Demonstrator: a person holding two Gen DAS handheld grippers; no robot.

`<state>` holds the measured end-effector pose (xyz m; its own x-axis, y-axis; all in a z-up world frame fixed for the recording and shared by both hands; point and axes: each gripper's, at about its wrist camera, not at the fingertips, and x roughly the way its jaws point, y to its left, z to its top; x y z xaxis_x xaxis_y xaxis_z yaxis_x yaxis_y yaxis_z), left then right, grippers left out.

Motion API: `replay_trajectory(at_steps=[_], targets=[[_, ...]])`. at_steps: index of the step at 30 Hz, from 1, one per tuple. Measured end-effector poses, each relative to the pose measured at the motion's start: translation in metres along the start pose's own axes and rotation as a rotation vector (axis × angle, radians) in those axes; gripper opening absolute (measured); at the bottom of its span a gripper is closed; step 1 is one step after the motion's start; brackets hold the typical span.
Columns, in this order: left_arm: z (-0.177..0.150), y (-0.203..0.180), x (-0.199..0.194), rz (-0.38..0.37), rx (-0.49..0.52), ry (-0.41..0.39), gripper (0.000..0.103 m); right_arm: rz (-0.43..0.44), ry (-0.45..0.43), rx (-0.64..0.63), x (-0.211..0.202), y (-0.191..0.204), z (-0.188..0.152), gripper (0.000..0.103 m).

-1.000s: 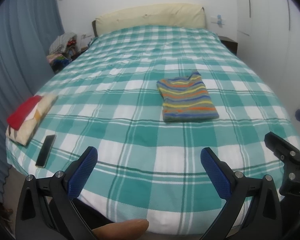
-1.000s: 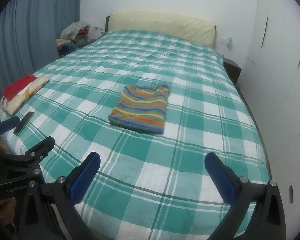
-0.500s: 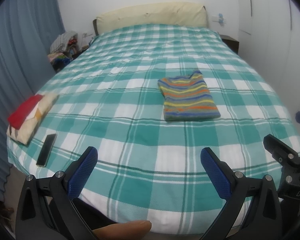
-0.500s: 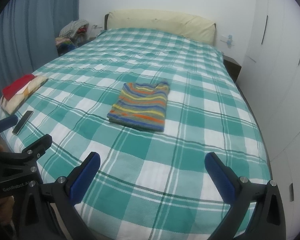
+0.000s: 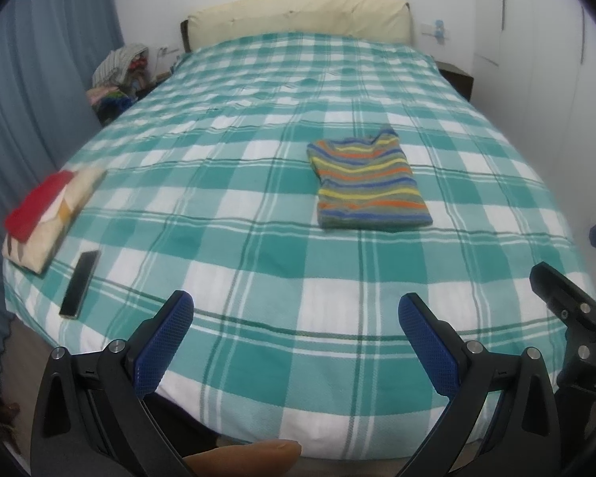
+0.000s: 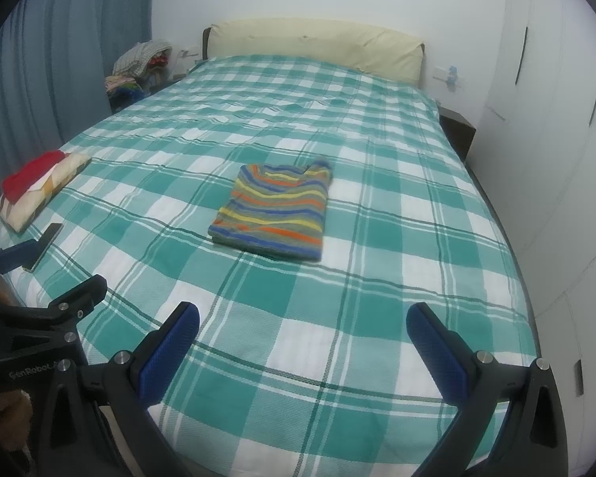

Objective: Fold small clothes

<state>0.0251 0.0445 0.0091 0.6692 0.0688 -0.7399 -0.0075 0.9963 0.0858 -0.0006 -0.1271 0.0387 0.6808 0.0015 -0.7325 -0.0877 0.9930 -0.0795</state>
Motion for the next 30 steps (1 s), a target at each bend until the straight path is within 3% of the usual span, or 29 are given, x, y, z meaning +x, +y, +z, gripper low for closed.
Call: replay_trajectory(at_steps=[16,30], targets=[[0.0046,-0.0003,-0.0008,0.019,0.014,-0.018,0.103,0.023,0.052,0.007,0.0066,0.0071,0.0007,0.103],[0.0038,-0.0038,-0.0001,0.010,0.022,-0.018,0.103,0.012,0.045,0.020,0.0062,0.0037,-0.0001,0.103]])
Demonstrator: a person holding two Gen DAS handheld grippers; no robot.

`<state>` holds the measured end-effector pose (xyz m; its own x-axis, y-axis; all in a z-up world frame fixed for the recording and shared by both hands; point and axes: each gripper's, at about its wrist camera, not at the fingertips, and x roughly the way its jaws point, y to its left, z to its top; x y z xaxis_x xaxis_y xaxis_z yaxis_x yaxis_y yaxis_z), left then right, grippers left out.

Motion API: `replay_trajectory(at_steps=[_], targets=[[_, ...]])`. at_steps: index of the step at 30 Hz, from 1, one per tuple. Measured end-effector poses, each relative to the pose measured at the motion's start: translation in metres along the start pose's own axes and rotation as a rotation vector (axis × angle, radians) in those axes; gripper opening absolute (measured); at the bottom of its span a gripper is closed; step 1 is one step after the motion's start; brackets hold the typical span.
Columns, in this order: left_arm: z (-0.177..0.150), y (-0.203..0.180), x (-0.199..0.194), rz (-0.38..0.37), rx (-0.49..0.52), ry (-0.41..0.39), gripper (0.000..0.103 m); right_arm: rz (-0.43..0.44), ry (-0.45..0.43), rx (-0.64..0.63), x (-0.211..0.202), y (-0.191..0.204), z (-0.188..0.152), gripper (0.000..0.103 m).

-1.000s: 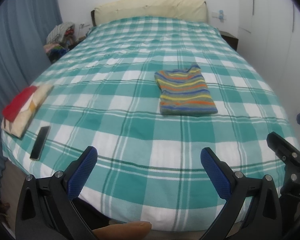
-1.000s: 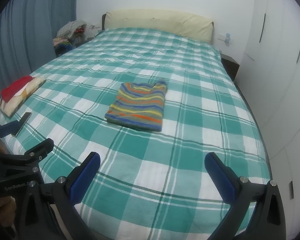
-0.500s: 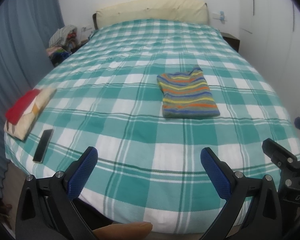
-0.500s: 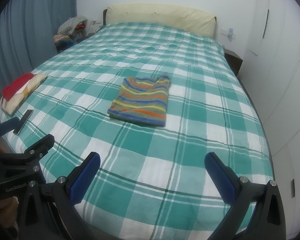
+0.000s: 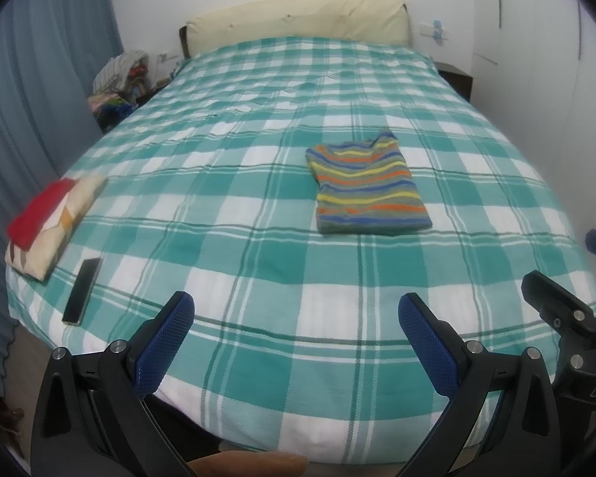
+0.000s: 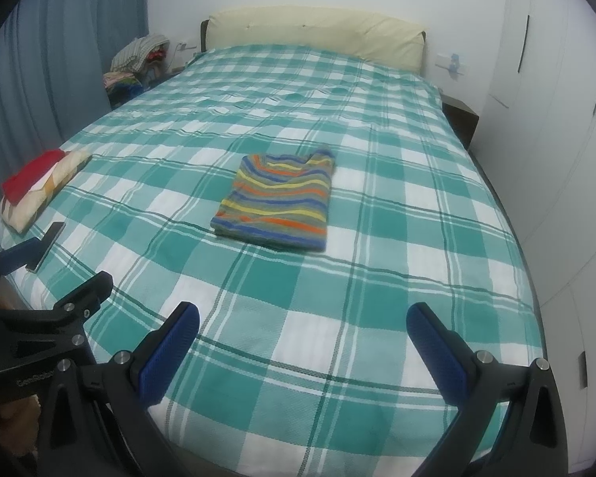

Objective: Fold small clothes

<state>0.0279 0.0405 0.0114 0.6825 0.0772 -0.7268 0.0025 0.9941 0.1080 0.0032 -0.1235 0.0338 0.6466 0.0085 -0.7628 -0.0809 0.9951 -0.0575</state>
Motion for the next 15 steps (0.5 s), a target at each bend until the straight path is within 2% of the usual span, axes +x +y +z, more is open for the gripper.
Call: replay_trajectory(at_steps=[5,10,15], targets=[[0.000,-0.001,0.001,-0.014,-0.002,0.003,0.103,-0.007,-0.001,0.001,-0.002,0.000,0.001,0.103],[-0.002,-0.002,0.000,-0.063,-0.014,-0.010,0.103,-0.014,0.002,0.014,-0.002,-0.005,0.002,0.103],[-0.002,-0.005,-0.004,-0.049,-0.005,-0.031,0.103,-0.015,0.005,0.026,0.000,-0.010,0.001,0.103]])
